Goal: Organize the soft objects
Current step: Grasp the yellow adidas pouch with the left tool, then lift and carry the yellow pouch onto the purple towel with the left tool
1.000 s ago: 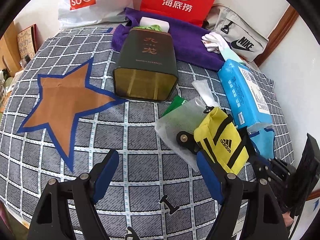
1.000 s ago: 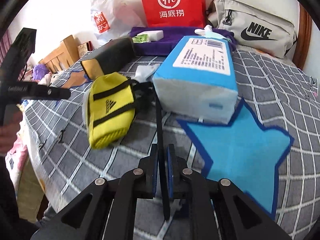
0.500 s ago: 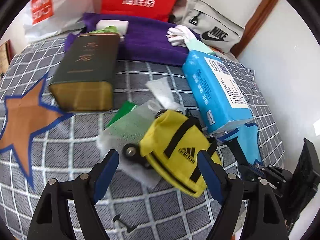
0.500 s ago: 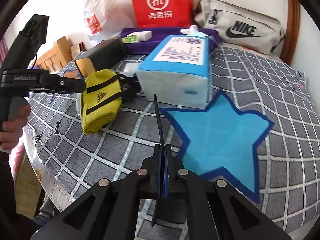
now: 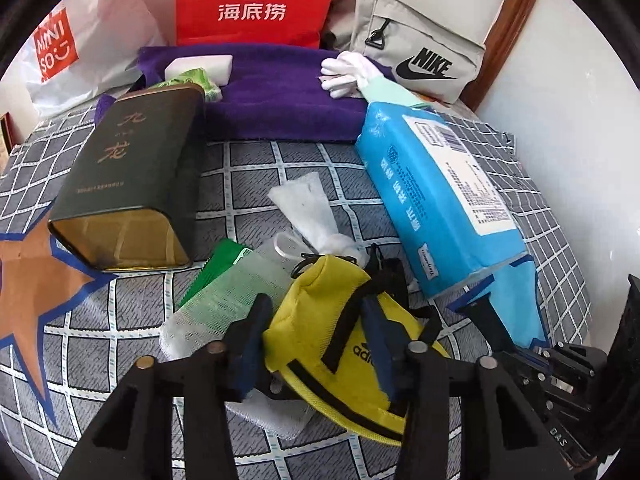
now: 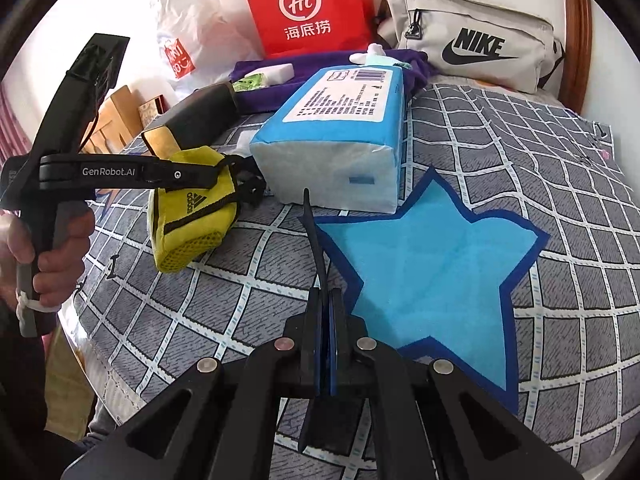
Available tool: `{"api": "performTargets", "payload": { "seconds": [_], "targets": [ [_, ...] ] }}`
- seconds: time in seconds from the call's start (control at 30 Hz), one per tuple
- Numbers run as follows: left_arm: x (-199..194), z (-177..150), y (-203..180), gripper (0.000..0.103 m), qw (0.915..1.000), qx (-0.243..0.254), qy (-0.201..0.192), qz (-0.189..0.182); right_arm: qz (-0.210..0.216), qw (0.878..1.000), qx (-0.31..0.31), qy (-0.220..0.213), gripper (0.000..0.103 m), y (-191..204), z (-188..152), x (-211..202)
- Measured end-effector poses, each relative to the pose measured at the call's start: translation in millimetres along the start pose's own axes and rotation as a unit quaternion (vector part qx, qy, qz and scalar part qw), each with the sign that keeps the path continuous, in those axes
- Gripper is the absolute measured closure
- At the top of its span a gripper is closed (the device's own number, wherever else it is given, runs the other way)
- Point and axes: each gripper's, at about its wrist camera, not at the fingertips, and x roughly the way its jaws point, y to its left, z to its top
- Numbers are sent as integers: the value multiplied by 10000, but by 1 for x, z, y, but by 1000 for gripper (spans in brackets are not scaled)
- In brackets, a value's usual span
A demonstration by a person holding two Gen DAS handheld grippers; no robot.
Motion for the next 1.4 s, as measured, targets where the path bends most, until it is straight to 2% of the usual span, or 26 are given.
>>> {"api": "performTargets", "payload": {
  "seconds": [0.07, 0.13, 0.27, 0.7, 1.4],
  "targets": [
    [-5, -1, 2, 74, 10000, -26, -38, -61, -17, 10000, 2, 0, 100, 1, 2, 1],
    [-13, -1, 6, 80, 9997, -99, -87, -210, -16, 10000, -4, -3, 100, 1, 4, 1],
    [-20, -3, 7, 83, 9993, -124, -118, -326, -31, 10000, -75, -1, 100, 7, 4, 2],
    [-57, -23, 1, 86, 9980, -103, -406, -484, -195, 9997, -126, -53, 100, 19, -1, -16],
    [-122, -30, 40, 86, 9934, -508, -942, -418, -413, 9978, -284, -424, 100, 54, 26, -53]
  ]
}}
